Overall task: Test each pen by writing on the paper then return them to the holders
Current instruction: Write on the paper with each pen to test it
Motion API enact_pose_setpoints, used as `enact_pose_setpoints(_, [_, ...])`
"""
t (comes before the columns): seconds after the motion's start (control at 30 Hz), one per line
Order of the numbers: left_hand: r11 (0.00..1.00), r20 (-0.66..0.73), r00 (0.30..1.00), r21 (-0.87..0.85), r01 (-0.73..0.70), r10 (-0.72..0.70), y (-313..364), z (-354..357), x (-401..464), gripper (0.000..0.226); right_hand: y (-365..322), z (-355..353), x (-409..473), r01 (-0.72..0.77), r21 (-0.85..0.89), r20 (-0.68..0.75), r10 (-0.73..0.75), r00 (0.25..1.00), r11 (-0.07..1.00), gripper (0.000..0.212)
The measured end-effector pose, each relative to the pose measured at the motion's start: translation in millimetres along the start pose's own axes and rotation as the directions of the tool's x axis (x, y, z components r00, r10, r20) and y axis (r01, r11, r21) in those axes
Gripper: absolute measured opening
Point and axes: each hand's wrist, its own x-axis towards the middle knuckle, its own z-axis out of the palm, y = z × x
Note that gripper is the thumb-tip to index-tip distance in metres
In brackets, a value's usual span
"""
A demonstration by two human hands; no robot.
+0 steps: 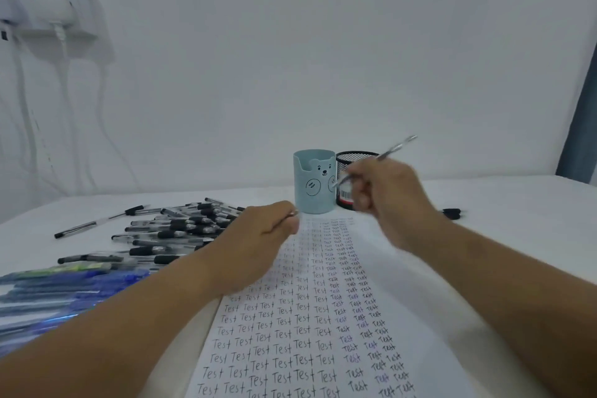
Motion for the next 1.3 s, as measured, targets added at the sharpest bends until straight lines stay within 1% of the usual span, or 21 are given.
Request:
enact_pose_setpoints(0.03, [1.000, -0.013, 1.000, 0.011, 0.018, -0.018, -5, -3, -1, 0.032, -4, -11, 8, 0.022, 0.027, -0.094, -0.019, 0.995, 0.999, 0.024])
enact_pose_setpoints(0.07, [0.999, -0.025, 0.999, 0.030, 0.029, -0.029, -8, -5, -2, 0.032, -5, -22, 13, 0.042, 0.013, -0.158, -0.039, 0.987, 0.999, 0.023])
enact_pose_setpoints(0.13, [0.994, -0.008, 1.000, 0.106, 0.028, -0.027, -8, -6, -3, 0.032, 3, -39, 19, 0.037, -0.063, -0.200, -0.049, 0.979, 0.997, 0.019])
enact_pose_setpoints(0.23, [0.966, 0.055, 0.998, 0.257, 0.004, -0.018, -3, -2, -1, 0.034, 19, -41, 22, -0.017, -0.224, -0.158, -0.019, 0.987, 0.974, 0.011])
enact_pose_setpoints(0.27, [0.953, 0.073, 0.997, 0.304, 0.001, -0.025, -3, -2, 0, 0.032, 22, -36, 23, -0.031, -0.254, -0.127, -0.001, 0.992, 0.967, 0.009])
enact_pose_setpoints(0.33, [0.932, 0.120, 0.991, 0.363, 0.003, -0.050, -3, -2, 1, 0.029, 26, -25, 24, -0.071, -0.261, -0.058, 0.058, 0.997, 0.963, 0.007])
enact_pose_setpoints(0.37, [0.925, 0.143, 0.988, 0.381, 0.002, -0.061, -4, -2, 2, 0.032, 28, -20, 24, -0.101, -0.274, -0.029, 0.097, 0.995, 0.956, 0.008])
enact_pose_setpoints(0.43, [0.920, 0.155, 0.985, 0.392, 0.013, -0.080, -6, -1, 3, 0.040, 34, -14, 24, -0.146, -0.358, 0.012, 0.160, 0.987, 0.922, 0.011])
enact_pose_setpoints(0.5, [0.914, 0.148, 0.985, 0.405, 0.019, -0.086, -7, -1, 4, 0.043, 38, -13, 25, -0.154, -0.416, 0.026, 0.181, 0.983, 0.896, 0.009])
enact_pose_setpoints(0.6, [0.907, 0.130, 0.988, 0.421, 0.021, -0.084, -9, 0, 5, 0.047, 41, -19, 31, -0.128, -0.441, 0.009, 0.147, 0.989, 0.888, 0.006])
enact_pose_setpoints(0.73, [0.905, 0.116, 0.989, 0.423, 0.034, -0.091, -11, 0, 5, 0.053, 43, -25, 33, -0.081, -0.535, 0.005, 0.100, 0.995, 0.841, 0.009])
enact_pose_setpoints(0.8, [0.903, 0.113, 0.989, 0.428, 0.033, -0.090, -10, 0, 5, 0.054, 45, -25, 34, -0.076, -0.544, 0.000, 0.091, 0.996, 0.836, 0.009])
enact_pose_setpoints(0.93, [0.905, 0.116, 0.988, 0.423, 0.040, -0.098, -10, 0, 6, 0.053, 46, -25, 38, -0.111, -0.535, 0.006, 0.136, 0.991, 0.837, 0.004])
enact_pose_setpoints(1.03, [0.913, 0.130, 0.986, 0.405, 0.048, -0.109, -11, 0, 6, 0.049, 48, -26, 40, -0.125, -0.549, 0.014, 0.159, 0.987, 0.827, 0.012])
enact_pose_setpoints(1.13, [0.924, 0.129, 0.985, 0.380, 0.054, -0.111, -12, 1, 6, 0.049, 48, -26, 39, -0.115, -0.568, 0.029, 0.160, 0.987, 0.815, 0.011])
enact_pose_setpoints(1.3, [0.922, 0.121, 0.986, 0.383, 0.056, -0.111, -13, 1, 6, 0.051, 47, -25, 36, -0.084, -0.628, 0.045, 0.143, 0.989, 0.774, 0.016])
